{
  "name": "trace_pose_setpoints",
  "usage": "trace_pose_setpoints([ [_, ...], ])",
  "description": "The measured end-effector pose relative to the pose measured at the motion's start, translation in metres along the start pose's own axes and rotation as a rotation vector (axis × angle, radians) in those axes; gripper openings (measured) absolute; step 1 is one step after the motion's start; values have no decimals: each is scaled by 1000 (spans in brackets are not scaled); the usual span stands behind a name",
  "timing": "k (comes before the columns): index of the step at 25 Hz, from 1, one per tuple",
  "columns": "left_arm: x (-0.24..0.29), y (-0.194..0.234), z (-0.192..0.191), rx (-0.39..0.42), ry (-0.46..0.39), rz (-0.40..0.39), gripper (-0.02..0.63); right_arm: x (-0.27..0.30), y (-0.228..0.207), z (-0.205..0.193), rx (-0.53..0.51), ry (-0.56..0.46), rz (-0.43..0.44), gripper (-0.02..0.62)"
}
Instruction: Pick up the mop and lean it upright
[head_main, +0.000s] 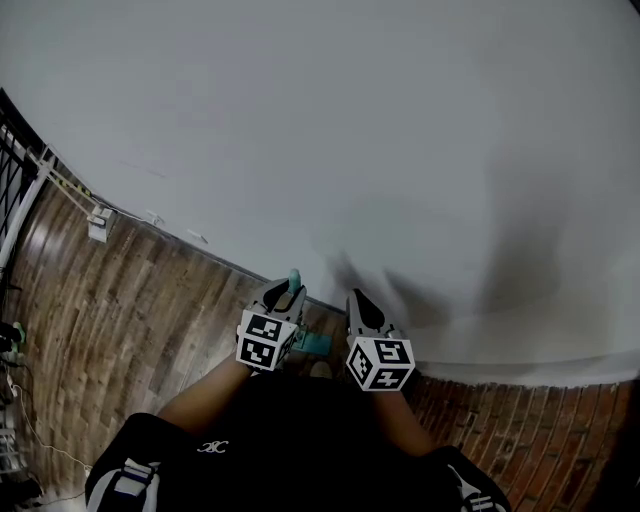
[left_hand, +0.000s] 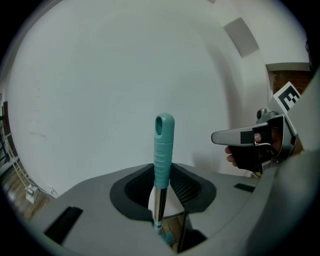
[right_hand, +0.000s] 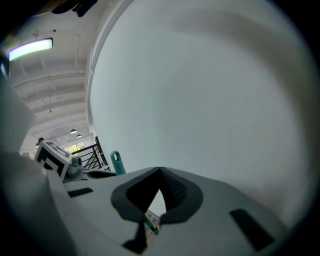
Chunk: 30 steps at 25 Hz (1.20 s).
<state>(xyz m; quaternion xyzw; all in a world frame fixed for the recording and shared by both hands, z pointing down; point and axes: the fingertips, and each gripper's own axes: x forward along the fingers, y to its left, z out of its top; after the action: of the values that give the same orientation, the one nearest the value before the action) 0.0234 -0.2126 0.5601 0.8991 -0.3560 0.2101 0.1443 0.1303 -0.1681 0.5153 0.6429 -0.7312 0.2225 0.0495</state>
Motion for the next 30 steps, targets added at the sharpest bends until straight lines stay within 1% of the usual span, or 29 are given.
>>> trace_pose_setpoints([
  [3,3,-1,1,-1,6,-4,103,0,-3,1,3,-4,-5,12],
  [7,11,-5,5,17,-1,-18,103,-1,-8,6,1,-13,-17,12],
  [12,24,-10,9,34,-2,-44,103,-8,-18,7,10,-21,-52,12],
  [19,59,-17,19,70,7,-88,103,-27,-43,9,32,-35,-140,12],
  [24,93,-22,22,100,21,-101,103,-47,-69,7,56,-48,-218,12],
  [30,123,-27,22,113,69,-120,100,-58,-85,8,68,-56,-269,12],
])
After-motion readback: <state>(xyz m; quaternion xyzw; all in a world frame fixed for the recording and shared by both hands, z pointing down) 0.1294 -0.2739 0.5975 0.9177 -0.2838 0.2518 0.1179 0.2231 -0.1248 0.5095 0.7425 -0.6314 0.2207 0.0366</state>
